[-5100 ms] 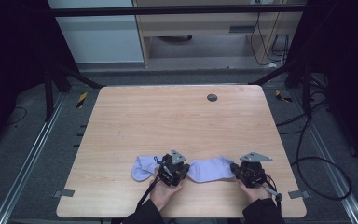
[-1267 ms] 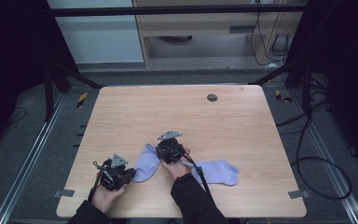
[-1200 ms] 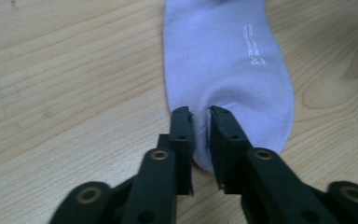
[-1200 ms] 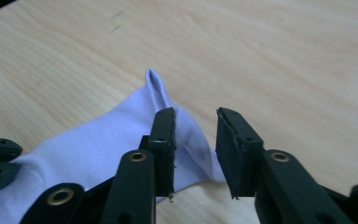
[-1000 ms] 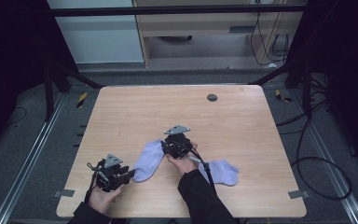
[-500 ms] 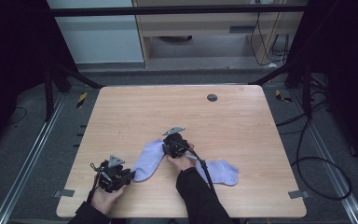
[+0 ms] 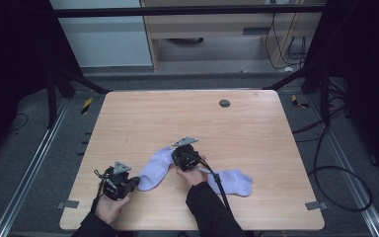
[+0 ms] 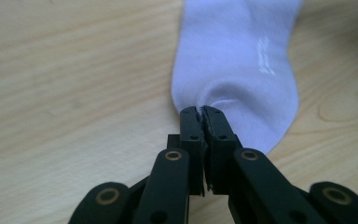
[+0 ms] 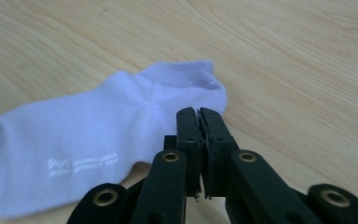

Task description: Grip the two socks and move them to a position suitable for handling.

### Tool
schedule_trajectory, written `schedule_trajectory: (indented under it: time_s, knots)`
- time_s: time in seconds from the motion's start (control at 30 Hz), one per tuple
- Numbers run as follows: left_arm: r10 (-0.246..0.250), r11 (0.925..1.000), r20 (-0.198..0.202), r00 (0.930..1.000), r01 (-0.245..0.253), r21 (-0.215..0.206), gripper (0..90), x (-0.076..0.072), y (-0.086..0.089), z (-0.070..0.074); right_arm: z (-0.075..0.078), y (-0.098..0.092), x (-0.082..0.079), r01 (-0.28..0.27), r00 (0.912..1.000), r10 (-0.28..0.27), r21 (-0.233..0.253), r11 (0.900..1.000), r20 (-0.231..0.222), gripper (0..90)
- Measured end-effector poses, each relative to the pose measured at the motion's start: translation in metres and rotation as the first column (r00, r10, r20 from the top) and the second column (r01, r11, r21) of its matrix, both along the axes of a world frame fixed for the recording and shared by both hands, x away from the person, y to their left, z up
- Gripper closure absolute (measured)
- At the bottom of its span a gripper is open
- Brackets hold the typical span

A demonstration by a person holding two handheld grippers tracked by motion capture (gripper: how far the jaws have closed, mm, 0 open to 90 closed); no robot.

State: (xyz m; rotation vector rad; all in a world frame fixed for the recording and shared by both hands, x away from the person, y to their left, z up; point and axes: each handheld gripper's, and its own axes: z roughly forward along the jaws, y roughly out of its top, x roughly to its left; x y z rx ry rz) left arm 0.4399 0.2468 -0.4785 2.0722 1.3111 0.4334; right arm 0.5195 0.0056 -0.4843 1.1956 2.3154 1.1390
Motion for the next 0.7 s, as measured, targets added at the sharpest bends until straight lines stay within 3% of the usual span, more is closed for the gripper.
schedule_trajectory:
  time_s: [0.07,0.2,0.23,0.47,0.5,0.6,0.7]
  knots:
    - [0.019,0.9998,0.014,0.9997,-0.019,0.007,86.8,0.004,0.006,0.003,0.006,-0.003,-0.016,-0.009,0.9996,0.009,0.018,1.000,0.026,87.7]
    - [0.051,0.9982,0.022,0.9984,-0.052,0.030,86.5,0.011,0.017,0.004,0.008,-0.003,-0.034,-0.017,0.9997,0.016,0.038,0.999,0.021,87.6]
    - [0.052,0.9971,0.021,0.9984,-0.053,0.055,86.2,0.014,0.019,0.003,0.006,-0.001,-0.043,-0.022,0.9997,0.022,0.038,0.999,0.006,87.4]
    - [0.060,0.9940,0.021,0.9980,-0.061,0.091,81.5,0.017,0.020,0.000,-0.007,0.005,-0.060,-0.022,0.9994,0.022,0.004,1.000,-0.028,83.0]
    - [0.067,0.9935,0.026,0.9974,-0.069,0.091,75.5,0.017,0.022,-0.001,-0.010,0.003,-0.061,-0.021,0.9992,0.021,-0.001,1.000,-0.034,79.0]
    - [0.078,0.9941,0.035,0.9963,-0.081,0.073,70.9,0.017,0.024,0.001,-0.011,0.001,-0.062,-0.018,0.9991,0.018,0.011,1.000,-0.038,75.0]
    - [0.093,0.9951,0.062,0.9938,-0.095,0.030,66.6,0.014,0.028,0.008,-0.004,-0.008,-0.062,-0.017,0.9998,0.017,0.038,0.999,-0.003,68.8]
